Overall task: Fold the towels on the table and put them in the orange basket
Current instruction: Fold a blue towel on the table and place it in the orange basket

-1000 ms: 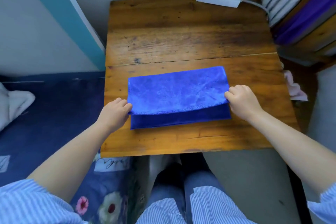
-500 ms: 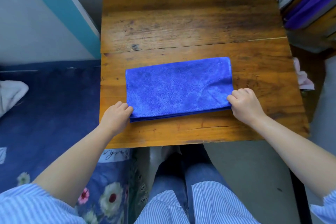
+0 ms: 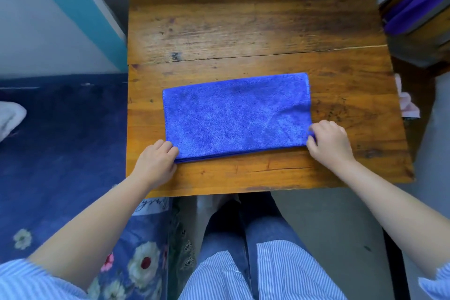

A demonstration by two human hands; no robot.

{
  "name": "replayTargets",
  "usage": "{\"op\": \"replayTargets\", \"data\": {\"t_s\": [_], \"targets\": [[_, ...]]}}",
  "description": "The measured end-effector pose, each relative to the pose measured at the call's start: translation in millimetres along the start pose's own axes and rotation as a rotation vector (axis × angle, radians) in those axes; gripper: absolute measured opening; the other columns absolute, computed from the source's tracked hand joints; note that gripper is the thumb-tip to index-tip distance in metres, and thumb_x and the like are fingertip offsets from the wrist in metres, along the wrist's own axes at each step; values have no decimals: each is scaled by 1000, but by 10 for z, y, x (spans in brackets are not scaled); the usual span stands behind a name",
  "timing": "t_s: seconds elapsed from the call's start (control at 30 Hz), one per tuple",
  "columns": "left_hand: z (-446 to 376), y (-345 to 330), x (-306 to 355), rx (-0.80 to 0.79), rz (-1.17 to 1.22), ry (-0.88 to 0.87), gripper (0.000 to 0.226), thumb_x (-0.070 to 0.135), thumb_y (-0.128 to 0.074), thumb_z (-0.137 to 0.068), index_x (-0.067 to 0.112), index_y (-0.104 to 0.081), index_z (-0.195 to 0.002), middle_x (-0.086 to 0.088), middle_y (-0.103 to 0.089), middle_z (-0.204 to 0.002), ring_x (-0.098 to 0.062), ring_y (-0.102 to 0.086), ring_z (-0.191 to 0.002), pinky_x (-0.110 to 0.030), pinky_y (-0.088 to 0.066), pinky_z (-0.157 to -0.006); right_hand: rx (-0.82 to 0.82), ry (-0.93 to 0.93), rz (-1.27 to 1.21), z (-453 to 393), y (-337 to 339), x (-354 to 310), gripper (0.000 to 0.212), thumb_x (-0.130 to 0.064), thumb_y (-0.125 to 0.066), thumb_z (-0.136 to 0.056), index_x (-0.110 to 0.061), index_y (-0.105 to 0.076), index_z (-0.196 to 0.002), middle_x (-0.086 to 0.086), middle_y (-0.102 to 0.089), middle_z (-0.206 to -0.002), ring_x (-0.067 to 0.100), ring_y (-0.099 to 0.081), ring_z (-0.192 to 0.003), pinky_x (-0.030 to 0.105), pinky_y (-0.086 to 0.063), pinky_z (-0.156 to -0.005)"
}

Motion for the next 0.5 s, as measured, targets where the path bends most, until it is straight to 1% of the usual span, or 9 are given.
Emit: {"op": "replayTargets", "data": {"t_s": [0.07,0.1,0.17,0.23,0.33,0.5], "targets": [[-27,0,88,12,29,-4,31,3,-88,-43,0,-62,-59,-15,-59,-57,-30,-58,-49,-29,-48,-38,-37,-301,-99,-45,-56,-11,25,-13,-58,-85,3,-60,-104,23,-62,-101,40,-54,-100,44,-42,-85],[-49,-35,126,30,32,-17,30,5,-88,-46,0,-63,-60,-15,-60,-58,-30,-59,-50,-29,-49,-38,-70,-410,-151,-52,-81,-26,29,-18,-56,-87,1,-58,-110,21,-61,-106,38,-52,-106,42,-40,-88],[-106,-56,177,47,14,-14,29,4,-89,-45,1,-63,-57,-14,-59,-55,-29,-58,-46,-27,-46,-35,-82,-521,-241,-53,-116,-68,26,-17,-54,-88,-1,-60,-108,19,-63,-107,36,-51,-108,40,-38,-90],[-149,-75,184,56,-5,-30,32,1,-90,-37,4,-62,-53,-11,-57,-50,-26,-56,-42,-23,-42,-33,-47,-553,-301,-47,-124,-86,21,-13,-53,-88,0,-63,-102,18,-64,-104,36,-53,-105,39,-37,-89],[-157,-54,168,30,-64,-74,38,-1,-88,-25,8,-62,-50,-6,-55,-47,-22,-55,-40,-18,-38,-36,-16,-561,-352,-26,-74,-98,20,-11,-54,-88,2,-64,-99,20,-65,-99,36,-55,-100,40,-39,-88],[-120,-18,160,95,-91,-140,37,-2,-85,-25,9,-60,-50,-5,-52,-45,-21,-52,-38,-18,-36,-38,-7,-546,-406,0,6,-50,19,-8,-54,-87,3,-64,-100,23,-65,-97,38,-56,-97,45,-40,-91]]}}
Point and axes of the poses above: each hand's wrist, its own z-axis away from the middle knuckle, its own y-axis out of the back of the hand, x = y × z, the point moved 1 cm from there along -z, towards the middle knuckle
